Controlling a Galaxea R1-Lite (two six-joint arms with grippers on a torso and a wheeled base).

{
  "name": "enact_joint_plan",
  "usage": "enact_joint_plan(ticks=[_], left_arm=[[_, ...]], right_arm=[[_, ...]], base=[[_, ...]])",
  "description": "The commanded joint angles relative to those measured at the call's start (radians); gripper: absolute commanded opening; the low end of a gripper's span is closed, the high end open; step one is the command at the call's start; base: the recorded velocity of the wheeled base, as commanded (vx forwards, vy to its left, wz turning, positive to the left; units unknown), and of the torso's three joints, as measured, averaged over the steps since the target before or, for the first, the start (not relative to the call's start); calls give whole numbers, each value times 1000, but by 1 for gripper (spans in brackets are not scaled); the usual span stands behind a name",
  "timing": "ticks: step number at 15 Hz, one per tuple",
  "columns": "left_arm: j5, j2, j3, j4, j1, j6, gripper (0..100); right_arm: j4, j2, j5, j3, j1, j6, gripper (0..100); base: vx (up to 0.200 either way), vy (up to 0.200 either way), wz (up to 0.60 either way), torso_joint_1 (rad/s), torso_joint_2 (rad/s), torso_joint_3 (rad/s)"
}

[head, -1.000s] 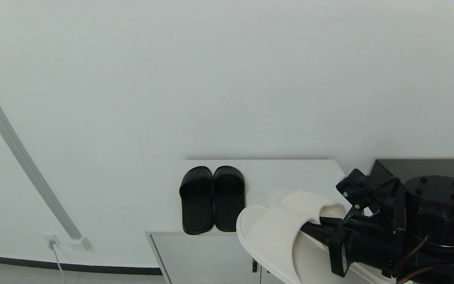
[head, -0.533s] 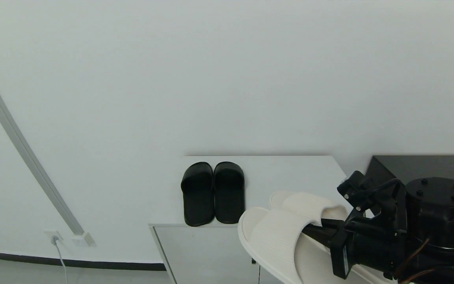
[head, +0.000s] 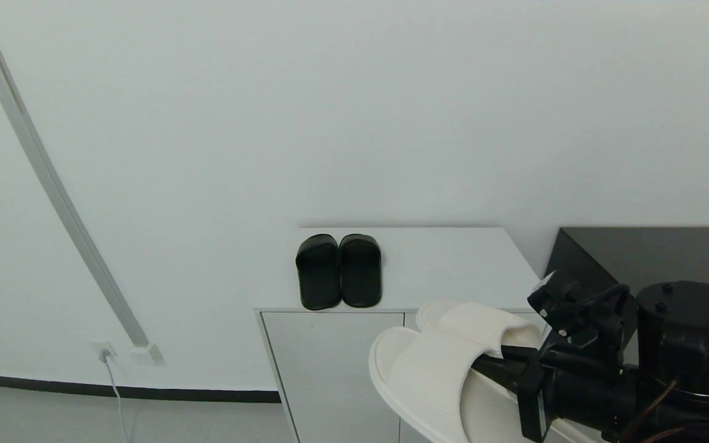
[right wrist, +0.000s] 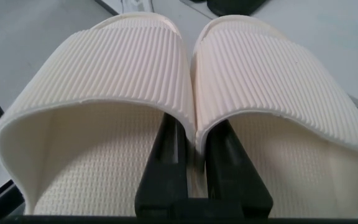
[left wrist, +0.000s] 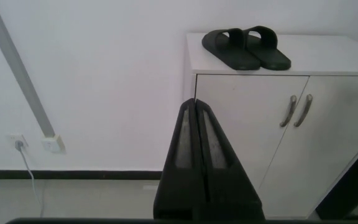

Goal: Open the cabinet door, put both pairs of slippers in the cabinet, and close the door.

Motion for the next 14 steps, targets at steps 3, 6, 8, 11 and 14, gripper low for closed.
enact_joint_plan(ticks=[3, 6, 8, 11, 14], left_arm=[[0, 1, 0, 0, 0, 0, 0], [0, 1, 0, 0, 0, 9, 0], [-1, 1, 0, 0, 0, 9, 0], [-1, 1, 0, 0, 0, 7, 0], [-1, 1, 0, 0, 0, 7, 0]], right_arm=[[2, 5, -2, 6, 0, 0, 0], [2, 6, -2, 8, 0, 0, 0], [2, 6, -2, 8, 0, 0, 0], [2, 14, -3, 12, 0, -3, 0], [2, 20, -3, 15, 0, -18, 0]], base=[[0, 0, 0, 0, 0, 0], [0, 0, 0, 0, 0, 0], [0, 0, 0, 0, 0, 0], [0, 0, 0, 0, 0, 0], [0, 0, 0, -78, 194, 102]])
